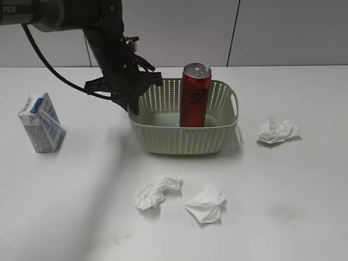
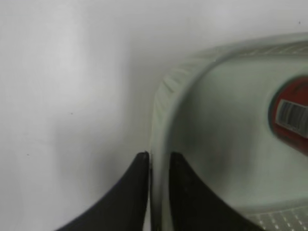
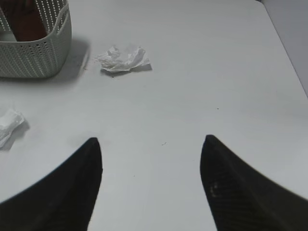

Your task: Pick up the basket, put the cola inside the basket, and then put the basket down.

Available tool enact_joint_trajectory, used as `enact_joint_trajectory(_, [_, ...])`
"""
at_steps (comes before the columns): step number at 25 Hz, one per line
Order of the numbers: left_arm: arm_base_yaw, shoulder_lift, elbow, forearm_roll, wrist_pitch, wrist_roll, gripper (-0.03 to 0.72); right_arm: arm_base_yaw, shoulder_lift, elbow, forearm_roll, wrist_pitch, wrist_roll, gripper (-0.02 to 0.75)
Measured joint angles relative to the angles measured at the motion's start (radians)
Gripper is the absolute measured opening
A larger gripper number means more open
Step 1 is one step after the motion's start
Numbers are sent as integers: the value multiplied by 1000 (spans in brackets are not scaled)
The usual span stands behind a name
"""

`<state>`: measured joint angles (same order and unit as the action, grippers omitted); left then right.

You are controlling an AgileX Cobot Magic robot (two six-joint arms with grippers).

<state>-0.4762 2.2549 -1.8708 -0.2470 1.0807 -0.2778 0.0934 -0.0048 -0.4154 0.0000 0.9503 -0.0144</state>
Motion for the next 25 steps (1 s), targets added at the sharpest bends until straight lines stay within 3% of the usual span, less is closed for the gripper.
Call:
enact_joint_trajectory(4, [0,1,-9,-6,20,3,501,0,0,0,0,0,0,499])
enact_joint_trajectory(6, [0,-1,-23,-6,51,5,619,0,0,0,0,0,0,499])
enact_joint_trajectory(13, [0,-21,-173,63,131,8,657,0,0,0,0,0,0,498])
enact_joint_trajectory(18, [11,-105,-205,83,133,63,657,0,0,0,0,0,0,498])
enact_joint_trajectory(25, [129,-234,-206,102,137,95,647,0,0,0,0,0,2,498])
